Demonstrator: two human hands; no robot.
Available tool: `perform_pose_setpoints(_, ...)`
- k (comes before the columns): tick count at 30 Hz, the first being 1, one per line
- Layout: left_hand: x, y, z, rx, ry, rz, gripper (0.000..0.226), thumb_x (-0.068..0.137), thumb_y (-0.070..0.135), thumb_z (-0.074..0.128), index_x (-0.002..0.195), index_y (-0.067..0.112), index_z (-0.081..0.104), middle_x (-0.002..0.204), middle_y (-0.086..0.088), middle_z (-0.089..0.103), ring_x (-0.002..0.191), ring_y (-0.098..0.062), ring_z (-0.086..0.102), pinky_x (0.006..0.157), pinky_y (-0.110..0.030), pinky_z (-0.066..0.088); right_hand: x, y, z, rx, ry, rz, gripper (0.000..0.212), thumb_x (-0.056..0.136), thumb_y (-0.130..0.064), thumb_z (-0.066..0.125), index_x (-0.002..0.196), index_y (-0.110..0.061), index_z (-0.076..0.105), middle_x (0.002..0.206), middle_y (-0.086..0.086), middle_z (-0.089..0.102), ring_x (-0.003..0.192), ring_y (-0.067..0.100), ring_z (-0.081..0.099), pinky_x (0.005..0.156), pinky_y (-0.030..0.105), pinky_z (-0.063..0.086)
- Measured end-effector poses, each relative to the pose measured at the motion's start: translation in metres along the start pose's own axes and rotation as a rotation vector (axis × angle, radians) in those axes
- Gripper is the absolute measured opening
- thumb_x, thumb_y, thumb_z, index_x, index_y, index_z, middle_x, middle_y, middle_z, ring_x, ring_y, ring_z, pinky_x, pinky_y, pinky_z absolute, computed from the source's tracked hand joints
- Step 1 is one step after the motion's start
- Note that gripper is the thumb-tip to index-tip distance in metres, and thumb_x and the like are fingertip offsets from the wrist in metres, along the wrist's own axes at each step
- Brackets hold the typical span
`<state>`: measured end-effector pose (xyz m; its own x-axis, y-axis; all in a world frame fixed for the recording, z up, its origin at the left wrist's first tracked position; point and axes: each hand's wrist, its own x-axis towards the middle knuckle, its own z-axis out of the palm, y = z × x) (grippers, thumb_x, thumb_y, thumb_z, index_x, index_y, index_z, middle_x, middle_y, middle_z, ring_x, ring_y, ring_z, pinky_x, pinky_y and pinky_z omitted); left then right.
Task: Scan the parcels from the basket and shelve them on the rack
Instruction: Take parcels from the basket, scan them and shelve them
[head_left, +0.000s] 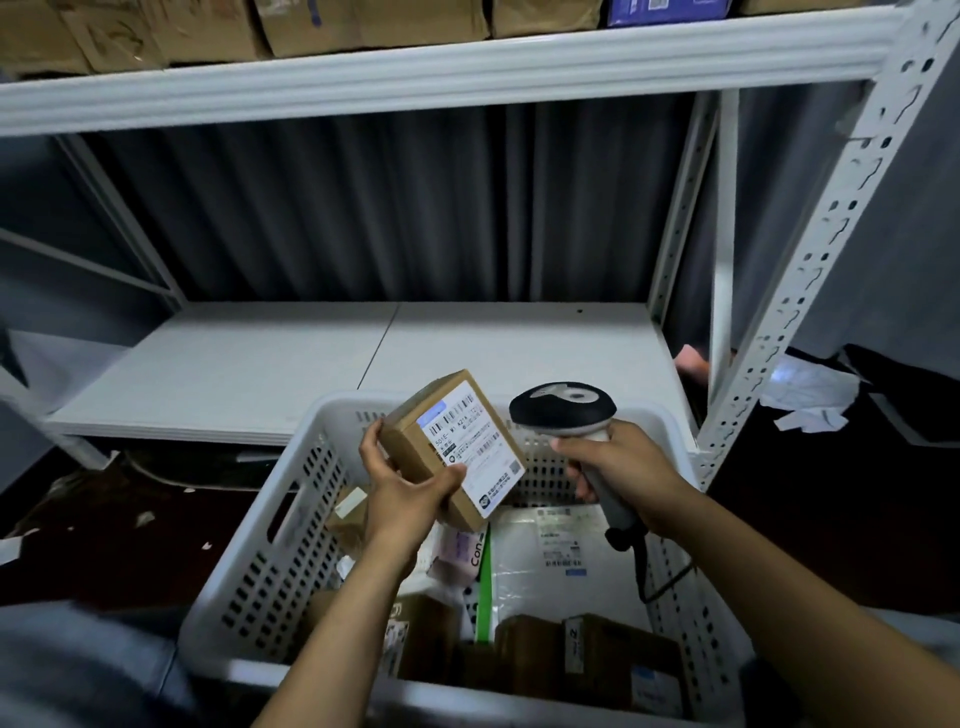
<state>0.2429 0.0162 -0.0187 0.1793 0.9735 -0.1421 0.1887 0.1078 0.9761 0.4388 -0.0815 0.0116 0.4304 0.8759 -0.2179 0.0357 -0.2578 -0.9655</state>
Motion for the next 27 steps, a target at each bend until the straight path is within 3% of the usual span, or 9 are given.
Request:
perform_pose_setpoints(2,0.0,-0.004,-0.004,-0.01,0.006,0.016,0.098,0.075,0.003,0.078,0.145,0.037,0.018,0.117,0.002,0.054,0.097,-0.015,0.057,0.067,-0.021,0.048,-0.003,-0.005,0.0,-0.005,-0.053,-0.003,0.014,0.09,-0.014,0.065,0.082,-0.002,0.064,0.062,0.009,0.061,0.051,0.019,0.055,0.053,0.029,0.047)
perform_pose_setpoints(7,0.005,-0.015,-0.01,-0.02,0.023,-0.011,0.101,0.074,0.001,0.079,0.147,0.037,0.019,0.128,-0.004,0.054,0.104,-0.019,0.056,0.085,-0.033,0.048,-0.008,-0.013,0.0,-0.038,-0.143,-0.024,0.016,0.09,-0.011,0.063,0.077,-0.003,0.064,0.061,0.01,0.061,0.049,0.019,0.055,0.053,0.029,0.046)
perform_pose_setpoints(16,0.011,-0.019,-0.013,-0.031,0.027,-0.025,0.104,0.074,0.001,0.079,0.149,0.037,0.016,0.138,-0.008,0.052,0.109,-0.022,0.056,0.089,-0.039,0.051,-0.01,-0.017,-0.01,-0.007,-0.172,-0.033,0.022,0.091,-0.014,0.062,0.072,-0.002,0.062,0.06,0.012,0.06,0.046,0.02,0.054,0.049,0.028,0.045)
perform_pose_setpoints(27,0.007,-0.013,-0.008,0.005,-0.07,0.003,0.103,0.075,0.006,0.079,0.15,0.038,0.015,0.134,-0.004,0.053,0.105,-0.018,0.056,0.085,-0.036,0.052,-0.007,-0.017,-0.011,-0.057,-0.142,-0.032,0.018,0.089,-0.014,0.063,0.075,-0.003,0.063,0.06,0.011,0.061,0.047,0.019,0.055,0.048,0.026,0.046)
